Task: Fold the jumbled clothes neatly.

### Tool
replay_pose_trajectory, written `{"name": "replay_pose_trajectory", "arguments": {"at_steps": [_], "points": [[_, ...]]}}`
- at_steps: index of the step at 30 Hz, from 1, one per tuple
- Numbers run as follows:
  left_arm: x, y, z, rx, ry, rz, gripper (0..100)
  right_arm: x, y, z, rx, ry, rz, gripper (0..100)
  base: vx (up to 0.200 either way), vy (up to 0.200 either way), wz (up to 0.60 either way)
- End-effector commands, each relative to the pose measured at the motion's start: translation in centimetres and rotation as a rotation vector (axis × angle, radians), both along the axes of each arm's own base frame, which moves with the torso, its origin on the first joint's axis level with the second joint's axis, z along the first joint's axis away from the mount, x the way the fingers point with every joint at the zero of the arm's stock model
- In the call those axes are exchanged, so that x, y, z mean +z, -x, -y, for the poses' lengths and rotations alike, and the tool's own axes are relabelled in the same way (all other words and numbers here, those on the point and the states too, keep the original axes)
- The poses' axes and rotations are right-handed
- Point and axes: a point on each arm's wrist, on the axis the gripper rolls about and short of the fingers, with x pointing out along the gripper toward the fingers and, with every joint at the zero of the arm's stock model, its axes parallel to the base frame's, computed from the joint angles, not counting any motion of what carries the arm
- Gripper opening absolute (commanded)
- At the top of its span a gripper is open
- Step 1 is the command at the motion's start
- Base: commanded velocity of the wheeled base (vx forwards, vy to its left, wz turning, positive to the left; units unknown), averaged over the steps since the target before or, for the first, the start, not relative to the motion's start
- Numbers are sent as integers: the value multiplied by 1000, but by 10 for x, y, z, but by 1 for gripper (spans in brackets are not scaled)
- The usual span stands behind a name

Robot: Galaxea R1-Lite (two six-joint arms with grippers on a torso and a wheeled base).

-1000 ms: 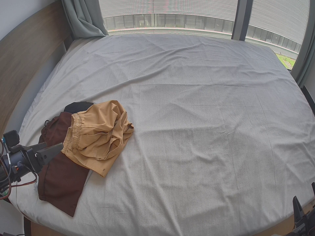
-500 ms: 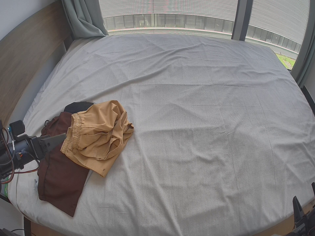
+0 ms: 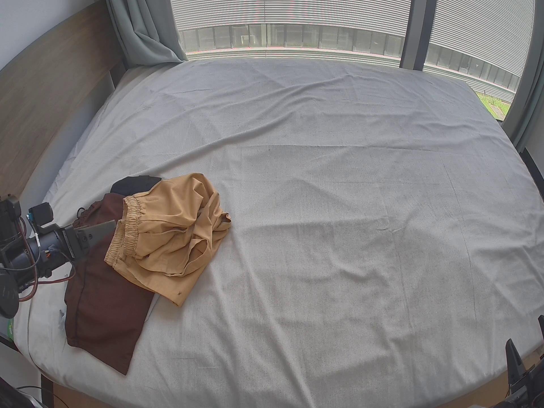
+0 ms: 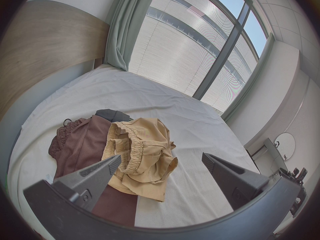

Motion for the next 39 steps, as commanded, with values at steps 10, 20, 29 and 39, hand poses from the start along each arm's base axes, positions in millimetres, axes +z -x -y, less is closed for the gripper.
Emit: {"name": "replay_pose_trajectory", "arguments": {"at_steps": [10,20,29,39], "points": [[-23,-44,-7,-19,14,-43,100,-5,0,0,0,0,-4,100,0,0,0],[-34,-63,-2,-68,3,-56,100,-5,0,0,1,0,-4,100,0,0,0],[-42,-79,-2,-89,-28,-54,100,-5,0,0,1,0,-4,100,0,0,0],[-49,-92,4,-114,-28,-60,100,-5,0,0,0,0,-4,100,0,0,0]]}}
